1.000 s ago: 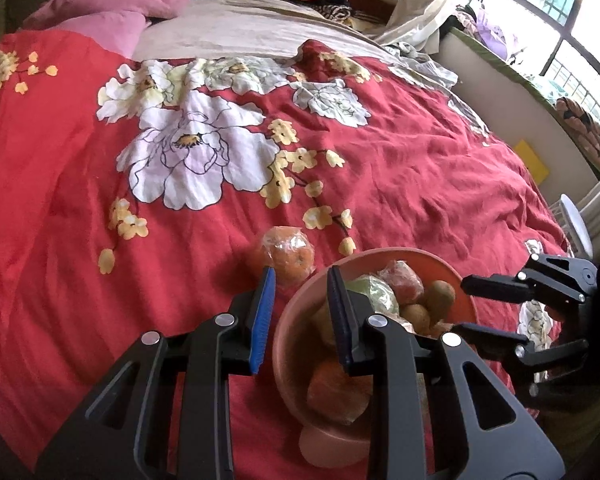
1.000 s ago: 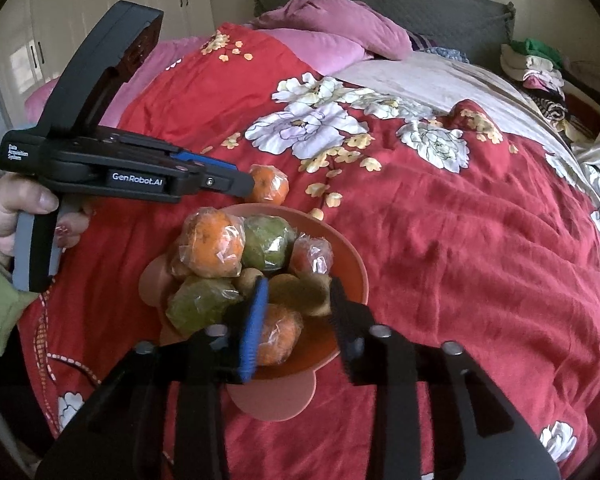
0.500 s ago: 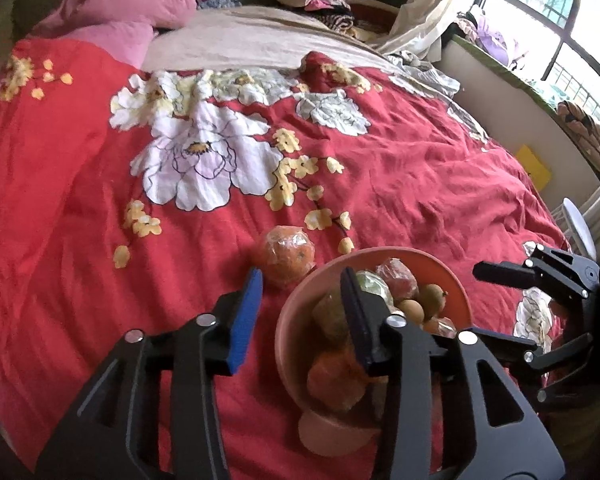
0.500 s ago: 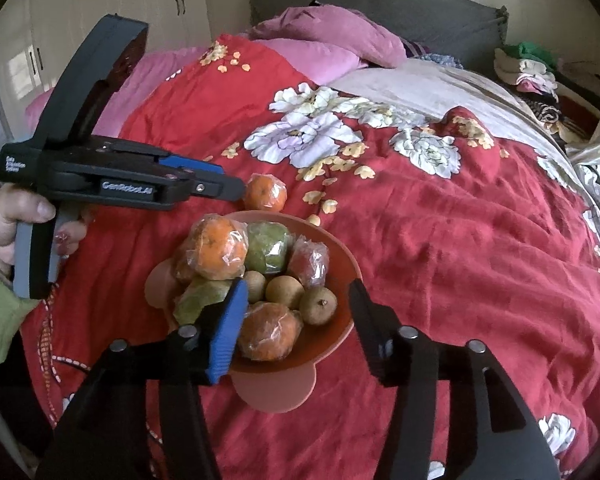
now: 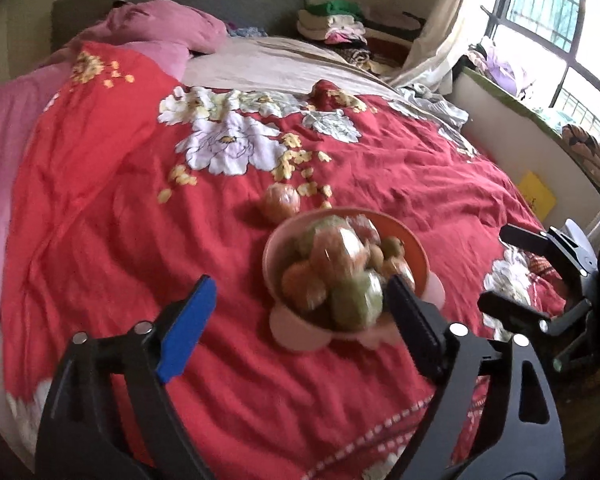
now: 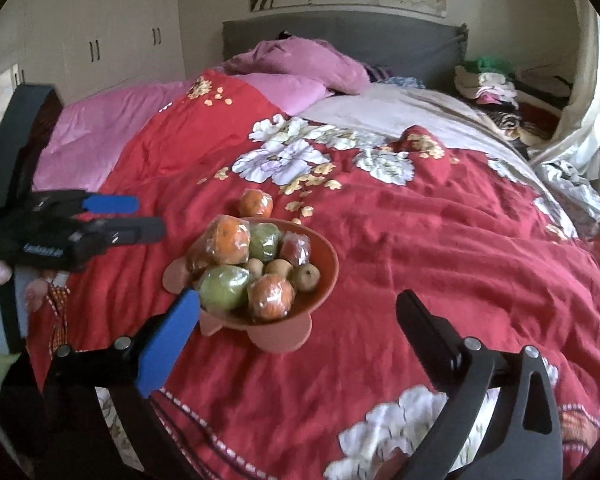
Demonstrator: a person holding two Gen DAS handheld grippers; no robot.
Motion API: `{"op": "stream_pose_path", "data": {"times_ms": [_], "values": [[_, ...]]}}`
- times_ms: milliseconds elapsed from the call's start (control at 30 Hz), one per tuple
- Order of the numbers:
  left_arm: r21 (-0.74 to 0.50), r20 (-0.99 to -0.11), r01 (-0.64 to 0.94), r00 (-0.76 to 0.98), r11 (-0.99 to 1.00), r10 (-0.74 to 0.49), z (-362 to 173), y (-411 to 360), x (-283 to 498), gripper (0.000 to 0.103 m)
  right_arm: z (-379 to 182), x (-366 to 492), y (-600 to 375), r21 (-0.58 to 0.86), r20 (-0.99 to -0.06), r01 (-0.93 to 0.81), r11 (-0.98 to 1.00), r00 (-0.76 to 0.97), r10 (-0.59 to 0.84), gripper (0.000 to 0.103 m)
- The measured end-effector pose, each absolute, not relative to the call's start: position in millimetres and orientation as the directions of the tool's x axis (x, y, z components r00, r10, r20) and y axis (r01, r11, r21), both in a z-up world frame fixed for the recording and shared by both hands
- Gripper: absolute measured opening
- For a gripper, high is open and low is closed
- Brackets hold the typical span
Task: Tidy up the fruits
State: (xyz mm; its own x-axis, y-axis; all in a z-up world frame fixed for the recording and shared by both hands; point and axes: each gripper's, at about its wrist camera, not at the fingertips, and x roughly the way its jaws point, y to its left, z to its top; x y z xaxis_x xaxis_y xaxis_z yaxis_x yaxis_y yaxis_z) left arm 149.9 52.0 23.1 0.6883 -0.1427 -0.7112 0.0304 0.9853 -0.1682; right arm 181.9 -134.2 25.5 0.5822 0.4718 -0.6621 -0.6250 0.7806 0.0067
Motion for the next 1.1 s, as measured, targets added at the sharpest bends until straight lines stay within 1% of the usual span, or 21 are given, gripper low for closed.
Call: {"op": "stream_pose_path", "data": {"times_ms": [100,200,467,600,1100], "values": [[-0.153,-0.702,0.003,0.703,0.988,-0.111,22,46,131,0.090,24,170,-138,-0.016,-0.662,-0.608,0.794,0.602,0.447,0.098],[-0.158,-0.704,-0.006,0.702,0.987,-0.108,18,41,115,0.093,20,160,-142,-0.031,-0.663,-0.595,0.803,0.614,0.428,0.098],[-0.188,-0.719,-0.048,0.687,0.981,-0.104,0,31,84,0.093,4,135,-154,0.011,-0.679,-0.557,0.830,0.606,0.416,0.098],[-0.177,-0.724,-0.058,0.683,0.982,-0.090,-8,26,75,0.093,-3,130,-158,0.044,-0.686,-0.539,0.841,0.596,0.417,0.098],[-0.168,-0.736,-0.084,0.673,0.982,-0.068,-21,24,69,0.093,-8,127,-156,0.026,-0.692,-0.530,0.848,0.602,0.397,0.098]]}}
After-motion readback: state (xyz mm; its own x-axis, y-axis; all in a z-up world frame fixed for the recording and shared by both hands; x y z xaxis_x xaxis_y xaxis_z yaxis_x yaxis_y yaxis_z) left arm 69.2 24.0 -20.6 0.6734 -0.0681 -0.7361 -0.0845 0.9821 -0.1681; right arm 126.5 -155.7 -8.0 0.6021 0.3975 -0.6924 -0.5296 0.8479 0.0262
